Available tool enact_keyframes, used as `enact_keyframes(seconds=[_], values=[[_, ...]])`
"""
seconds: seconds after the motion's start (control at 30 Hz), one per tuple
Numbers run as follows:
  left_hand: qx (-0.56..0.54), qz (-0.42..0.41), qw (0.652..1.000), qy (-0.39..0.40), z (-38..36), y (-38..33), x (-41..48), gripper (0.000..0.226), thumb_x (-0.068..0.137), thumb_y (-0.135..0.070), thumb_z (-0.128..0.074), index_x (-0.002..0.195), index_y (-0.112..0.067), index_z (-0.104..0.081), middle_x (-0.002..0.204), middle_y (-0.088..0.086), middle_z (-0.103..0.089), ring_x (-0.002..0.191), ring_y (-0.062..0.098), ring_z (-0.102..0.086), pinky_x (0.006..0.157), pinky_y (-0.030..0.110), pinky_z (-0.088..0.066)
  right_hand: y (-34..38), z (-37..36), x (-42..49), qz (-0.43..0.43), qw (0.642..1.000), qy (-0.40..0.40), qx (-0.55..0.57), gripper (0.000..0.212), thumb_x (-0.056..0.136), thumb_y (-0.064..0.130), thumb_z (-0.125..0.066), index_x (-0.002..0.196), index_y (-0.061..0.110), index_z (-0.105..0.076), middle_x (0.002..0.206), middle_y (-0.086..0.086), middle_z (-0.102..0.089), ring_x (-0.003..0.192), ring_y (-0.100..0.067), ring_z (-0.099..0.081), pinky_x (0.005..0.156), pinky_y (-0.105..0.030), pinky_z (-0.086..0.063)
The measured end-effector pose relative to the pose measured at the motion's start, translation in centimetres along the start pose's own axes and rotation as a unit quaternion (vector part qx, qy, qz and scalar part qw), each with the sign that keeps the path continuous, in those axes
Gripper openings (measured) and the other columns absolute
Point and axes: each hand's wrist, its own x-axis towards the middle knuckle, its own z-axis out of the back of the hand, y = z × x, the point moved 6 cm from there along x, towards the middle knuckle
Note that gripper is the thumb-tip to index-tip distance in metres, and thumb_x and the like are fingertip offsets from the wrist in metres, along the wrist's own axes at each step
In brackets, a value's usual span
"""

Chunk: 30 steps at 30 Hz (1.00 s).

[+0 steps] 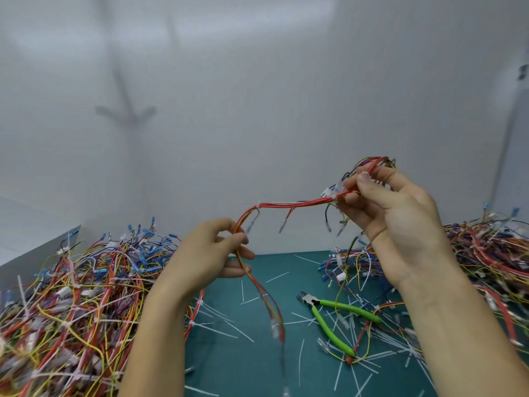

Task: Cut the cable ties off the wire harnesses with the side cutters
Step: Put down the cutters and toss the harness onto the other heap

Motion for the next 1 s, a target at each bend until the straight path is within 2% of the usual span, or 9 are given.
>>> enact_keyframes(seconds=[0.17, 0.27, 0.37, 0.47, 0.57, 0.7, 0.8, 0.87, 1.0], values=[[-0.057, -0.036, 0.997, -0.043, 0.4, -0.5, 0.1, 0.018, 0.102, -0.014, -0.051, 0.094, -0.004, -0.063, 0.084, 0.014, -0.076, 0.075, 0.035, -0.074, 0.062, 0.027, -0.061, 0.1, 0.2, 0.0, 0.006, 0.992, 0.009, -0.126, 0.014, 0.096, 0.004, -0.058, 0.095, 0.015, -0.067, 0.070, 0.004, -0.072, 0.062, -0.009, -0.066, 0.065, -0.024, -0.060], [0.028, -0.016, 0.999, -0.012, -0.2, 0.1, 0.2, 0.014, 0.099, -0.008, -0.053, 0.097, -0.011, -0.067, 0.094, 0.012, -0.075, 0.079, 0.025, -0.073, 0.074, 0.031, -0.061, 0.4, 0.1, 0.0, 0.038, 0.984, 0.013, -0.176, 0.018, 0.096, 0.003, -0.059, 0.093, 0.018, -0.069, 0.071, 0.007, -0.074, 0.068, -0.004, -0.068, 0.065, -0.020, -0.059], [0.180, -0.022, 0.982, 0.058, -1.5, 0.1, 0.1, 0.035, 0.094, 0.003, -0.045, 0.112, -0.018, -0.065, 0.111, 0.001, -0.071, 0.106, 0.013, -0.066, 0.095, 0.030, -0.050, 0.6, -0.3, -0.1, 0.066, 0.978, 0.037, -0.197, 0.017, 0.093, 0.000, -0.062, 0.095, 0.015, -0.070, 0.076, 0.004, -0.077, 0.075, -0.005, -0.072, 0.067, -0.015, -0.055], [0.160, -0.082, 0.983, 0.029, -2.2, -1.9, -0.2, 0.037, 0.097, 0.000, -0.043, 0.119, -0.020, -0.064, 0.117, -0.006, -0.069, 0.112, 0.006, -0.061, 0.105, 0.030, -0.045, 0.8, -1.0, -0.4, 0.094, 0.972, 0.061, -0.208, 0.021, 0.091, -0.002, -0.064, 0.093, 0.017, -0.072, 0.080, 0.005, -0.077, 0.078, -0.005, -0.073, 0.068, -0.014, -0.055], [0.004, -0.170, 0.985, -0.034, -2.4, -4.8, -1.2, 0.021, 0.098, -0.018, -0.054, 0.113, -0.025, -0.068, 0.109, -0.010, -0.072, 0.107, 0.004, -0.065, 0.101, 0.031, -0.049, 1.1, -1.6, -0.7, 0.126, 0.955, 0.081, -0.257, 0.029, 0.091, -0.002, -0.065, 0.091, 0.026, -0.074, 0.085, 0.004, -0.077, 0.077, -0.005, -0.073, 0.070, -0.015, -0.055], [-0.147, -0.202, 0.968, -0.003, -3.5, -6.9, -2.6, 0.018, 0.092, -0.021, -0.063, 0.107, -0.019, -0.073, 0.100, 0.001, -0.077, 0.103, 0.020, -0.071, 0.093, 0.035, -0.056, 0.9, -2.8, -1.1, 0.158, 0.920, 0.122, -0.337, 0.030, 0.090, 0.005, -0.069, 0.096, 0.034, -0.074, 0.099, -0.001, -0.071, 0.081, -0.008, -0.073, 0.075, -0.019, -0.057], [-0.168, -0.204, 0.964, -0.006, -4.3, -7.4, -2.9, 0.015, 0.090, -0.015, -0.065, 0.102, -0.014, -0.074, 0.097, 0.005, -0.077, 0.100, 0.027, -0.071, 0.090, 0.043, -0.057, 0.7, -4.3, -2.1, 0.203, 0.884, 0.162, -0.390, 0.040, 0.090, 0.005, -0.068, 0.101, 0.042, -0.072, 0.098, 0.009, -0.069, 0.088, -0.004, -0.070, 0.076, -0.022, -0.058], [-0.165, -0.205, 0.965, -0.023, -4.4, -7.3, -2.8, 0.015, 0.092, -0.013, -0.063, 0.103, -0.013, -0.073, 0.097, 0.002, -0.077, 0.094, 0.021, -0.072, 0.087, 0.042, -0.058, 0.7, -4.7, -2.6, 0.224, 0.865, 0.159, -0.419, 0.041, 0.090, 0.006, -0.067, 0.102, 0.044, -0.073, 0.098, 0.011, -0.071, 0.089, -0.005, -0.069, 0.073, -0.027, -0.058], [-0.183, -0.193, 0.964, -0.021, -4.6, -7.1, -2.6, 0.017, 0.099, -0.012, -0.054, 0.106, -0.008, -0.069, 0.089, 0.002, -0.076, 0.082, 0.017, -0.072, 0.072, 0.030, -0.061, 1.4, -4.4, -2.7, 0.242, 0.841, 0.115, -0.470, 0.016, 0.086, 0.022, -0.075, 0.095, 0.034, -0.078, 0.082, 0.017, -0.073, 0.080, -0.004, -0.066, 0.068, -0.025, -0.054]])
